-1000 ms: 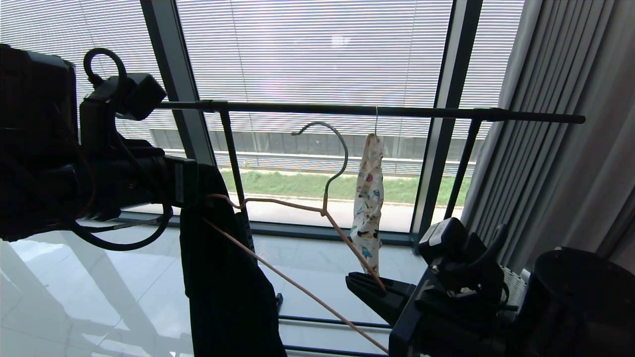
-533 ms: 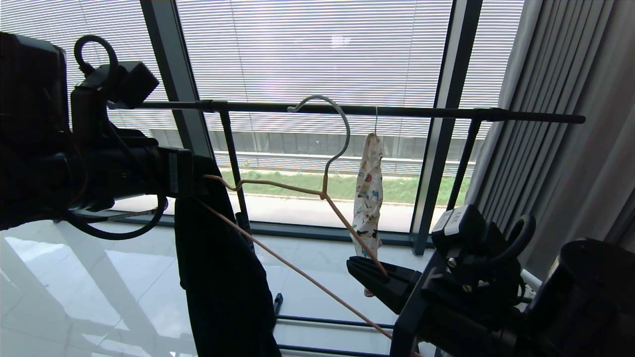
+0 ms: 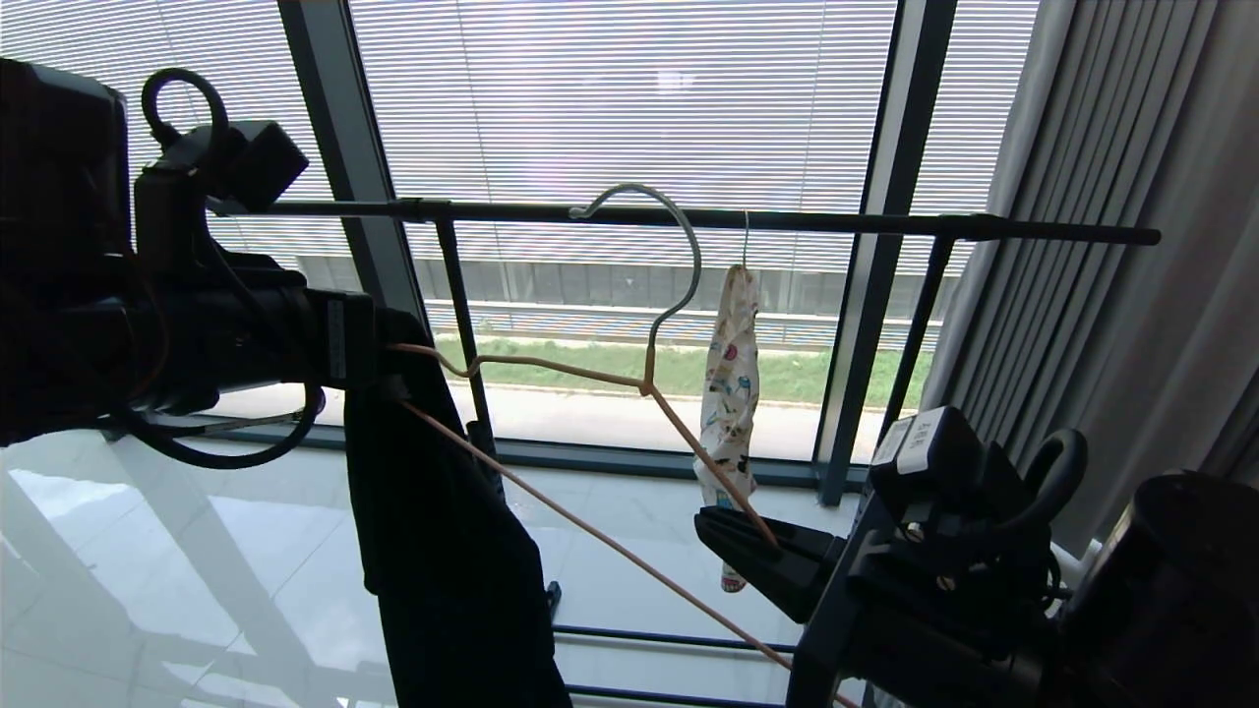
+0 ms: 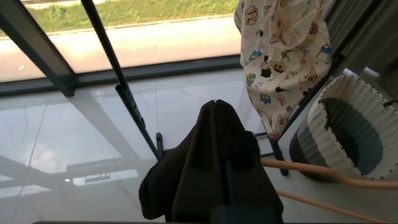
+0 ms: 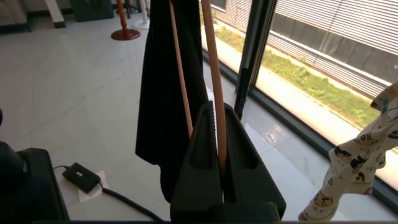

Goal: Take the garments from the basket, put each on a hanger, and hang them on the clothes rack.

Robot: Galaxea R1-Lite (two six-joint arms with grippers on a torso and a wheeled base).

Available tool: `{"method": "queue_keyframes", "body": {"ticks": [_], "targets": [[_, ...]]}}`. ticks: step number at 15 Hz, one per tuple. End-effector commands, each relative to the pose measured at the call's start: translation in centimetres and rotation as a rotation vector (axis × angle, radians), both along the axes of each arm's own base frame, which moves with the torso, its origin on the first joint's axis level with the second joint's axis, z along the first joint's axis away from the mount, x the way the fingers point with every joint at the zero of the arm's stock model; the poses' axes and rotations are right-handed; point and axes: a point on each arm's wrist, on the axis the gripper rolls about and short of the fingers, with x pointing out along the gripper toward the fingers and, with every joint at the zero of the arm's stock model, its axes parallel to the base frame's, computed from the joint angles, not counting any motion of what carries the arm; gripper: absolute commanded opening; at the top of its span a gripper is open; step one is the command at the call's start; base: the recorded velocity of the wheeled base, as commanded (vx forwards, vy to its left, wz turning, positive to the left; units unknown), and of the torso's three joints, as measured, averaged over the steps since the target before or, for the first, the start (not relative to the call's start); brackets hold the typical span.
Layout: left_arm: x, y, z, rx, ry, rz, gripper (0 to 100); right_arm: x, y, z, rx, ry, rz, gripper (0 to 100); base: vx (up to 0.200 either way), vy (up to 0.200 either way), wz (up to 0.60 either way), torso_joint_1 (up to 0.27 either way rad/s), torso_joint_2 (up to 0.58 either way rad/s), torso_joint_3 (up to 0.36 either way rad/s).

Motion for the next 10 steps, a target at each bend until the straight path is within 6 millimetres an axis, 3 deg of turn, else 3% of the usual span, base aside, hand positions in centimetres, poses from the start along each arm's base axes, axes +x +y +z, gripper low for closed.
{"method": "queue_keyframes", "body": {"ticks": [1, 10], "targets": [[-0.6, -0.7, 0.1, -0.003, 0.003, -0.039, 0, 0.0, 0.2, -0.2, -0.008, 0.002, 0.017, 0, 0.000, 0.000, 0.00, 0.000, 0.00, 0.000], [-2.5, -4.2, 0.2, -0.083, 0.041, -0.218, 0, 0.4, 0.9, -0.9, -0.025, 0.022, 0.046, 0, 0.000, 0.000, 0.00, 0.000, 0.00, 0.000]]}}
